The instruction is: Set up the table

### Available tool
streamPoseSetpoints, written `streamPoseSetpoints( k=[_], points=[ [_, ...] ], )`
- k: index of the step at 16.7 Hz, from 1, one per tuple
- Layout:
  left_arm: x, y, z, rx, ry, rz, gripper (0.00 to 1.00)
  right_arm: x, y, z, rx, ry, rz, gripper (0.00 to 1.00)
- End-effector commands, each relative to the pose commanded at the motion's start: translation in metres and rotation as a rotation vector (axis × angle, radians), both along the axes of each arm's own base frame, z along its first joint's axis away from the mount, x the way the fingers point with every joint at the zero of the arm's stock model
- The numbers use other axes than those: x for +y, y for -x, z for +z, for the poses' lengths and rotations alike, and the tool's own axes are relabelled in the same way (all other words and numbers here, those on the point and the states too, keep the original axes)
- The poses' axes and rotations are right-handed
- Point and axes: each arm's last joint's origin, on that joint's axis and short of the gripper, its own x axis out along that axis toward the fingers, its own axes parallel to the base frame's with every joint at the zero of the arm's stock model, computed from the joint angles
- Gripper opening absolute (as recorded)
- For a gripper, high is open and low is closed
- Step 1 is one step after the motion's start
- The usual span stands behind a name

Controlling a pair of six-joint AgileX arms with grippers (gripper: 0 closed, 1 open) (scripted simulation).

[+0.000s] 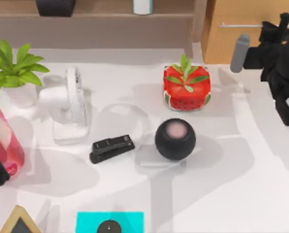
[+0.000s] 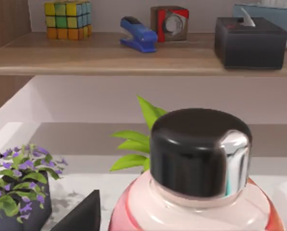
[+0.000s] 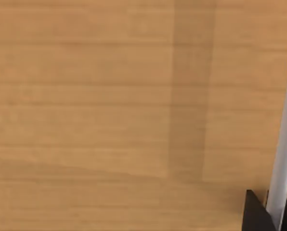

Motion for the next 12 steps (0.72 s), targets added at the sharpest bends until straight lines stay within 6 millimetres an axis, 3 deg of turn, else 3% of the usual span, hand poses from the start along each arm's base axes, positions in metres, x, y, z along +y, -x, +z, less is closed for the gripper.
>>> streamPoseSetpoints(
  k=[2, 12],
  points=[
    [0.0, 0.0, 0.0, 0.0, 0.0, 0.0, 1.0, 0.0, 0.0, 0.0, 0.0, 0.0, 0.0, 0.0],
    [0.0, 0.0, 0.0, 0.0, 0.0, 0.0, 1.0, 0.0, 0.0, 0.0, 0.0, 0.0, 0.0, 0.75]
  ],
)
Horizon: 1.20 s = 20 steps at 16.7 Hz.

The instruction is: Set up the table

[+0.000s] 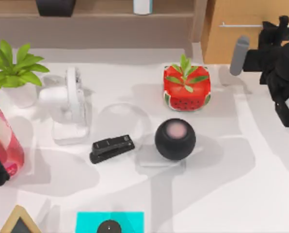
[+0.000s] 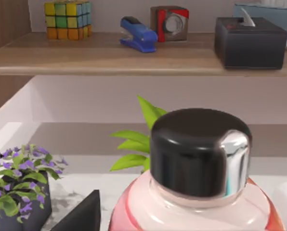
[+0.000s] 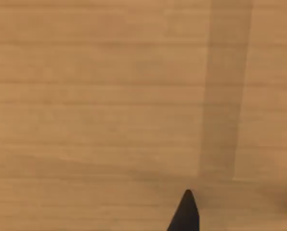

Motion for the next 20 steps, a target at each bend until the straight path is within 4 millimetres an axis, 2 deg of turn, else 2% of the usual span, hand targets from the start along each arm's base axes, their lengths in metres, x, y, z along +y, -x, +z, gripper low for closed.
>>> streamPoseSetpoints(
  k=[3, 4, 11, 12, 16, 20],
  points=[
    [0.0, 0.0, 0.0, 0.0, 0.0, 0.0, 1.0, 0.0, 0.0, 0.0, 0.0, 0.0, 0.0, 0.98],
    [0.0, 0.0, 0.0, 0.0, 0.0, 0.0, 1.0, 0.0, 0.0, 0.0, 0.0, 0.0, 0.0, 1.0],
    [0.0, 0.0, 0.0, 0.0, 0.0, 0.0, 1.0, 0.0, 0.0, 0.0, 0.0, 0.0, 0.0, 1.0],
    [0.0, 0.0, 0.0, 0.0, 0.0, 0.0, 1.0, 0.0, 0.009, -0.014, 0.055, 0.001, 0.003, 1.0],
    [0.0, 0.0, 0.0, 0.0, 0.0, 0.0, 1.0, -0.001, 0.01, -0.002, 0.009, -0.006, -0.003, 1.0],
    [0.0, 0.0, 0.0, 0.0, 0.0, 0.0, 1.0, 0.0, 0.023, 0.002, -0.006, -0.009, 0.001, 1.0]
  ],
)
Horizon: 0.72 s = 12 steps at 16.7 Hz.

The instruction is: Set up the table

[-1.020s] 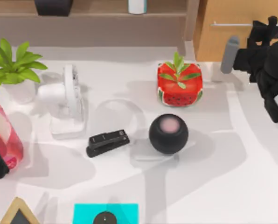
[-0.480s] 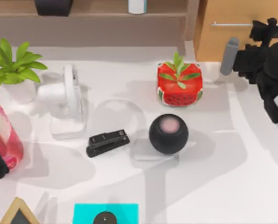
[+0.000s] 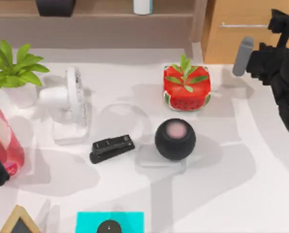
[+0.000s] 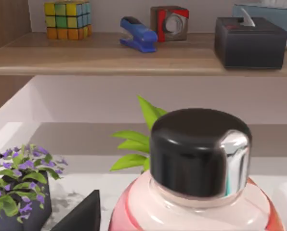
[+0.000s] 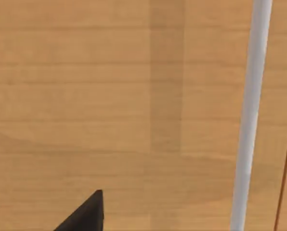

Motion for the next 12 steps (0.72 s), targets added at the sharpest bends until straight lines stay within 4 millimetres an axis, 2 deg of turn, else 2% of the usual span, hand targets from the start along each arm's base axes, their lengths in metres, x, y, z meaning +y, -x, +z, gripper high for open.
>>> streamPoseSetpoints(
  k=[6, 12],
  points=[
    [0.0, 0.0, 0.0, 0.0, 0.0, 0.0, 1.0, 0.001, 0.023, -0.012, 0.048, 0.008, 0.002, 1.0],
    [0.0, 0.0, 0.0, 0.0, 0.0, 0.0, 1.0, -0.001, 0.024, -0.015, 0.061, 0.01, -0.003, 1.0]
  ],
)
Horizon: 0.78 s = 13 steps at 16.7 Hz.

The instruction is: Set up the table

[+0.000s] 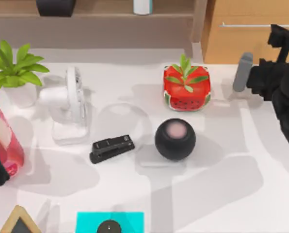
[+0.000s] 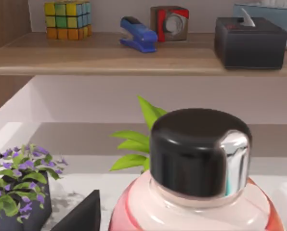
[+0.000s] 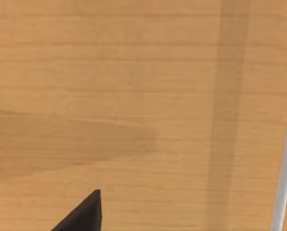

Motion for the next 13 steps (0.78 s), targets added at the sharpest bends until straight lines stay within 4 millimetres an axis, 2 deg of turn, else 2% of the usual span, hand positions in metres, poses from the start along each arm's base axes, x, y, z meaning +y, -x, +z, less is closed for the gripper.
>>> streamPoseSetpoints(
  k=[2, 5, 10, 13],
  points=[
    [0.0, 0.0, 0.0, 0.0, 0.0, 0.0, 1.0, 0.008, 0.0, 0.011, -0.03, -0.036, 0.009, 1.0],
    [0.0, 0.0, 0.0, 0.0, 0.0, 0.0, 1.0, 0.036, 0.003, 0.044, -0.111, -0.177, 0.05, 1.0],
    [0.0, 0.0, 0.0, 0.0, 0.0, 0.0, 1.0, 0.111, 0.016, 0.105, -0.188, -0.566, 0.166, 1.0],
    [0.0, 0.0, 0.0, 0.0, 0.0, 0.0, 1.0, 0.159, 0.018, 0.128, -0.163, -0.83, 0.206, 1.0]
  ],
)
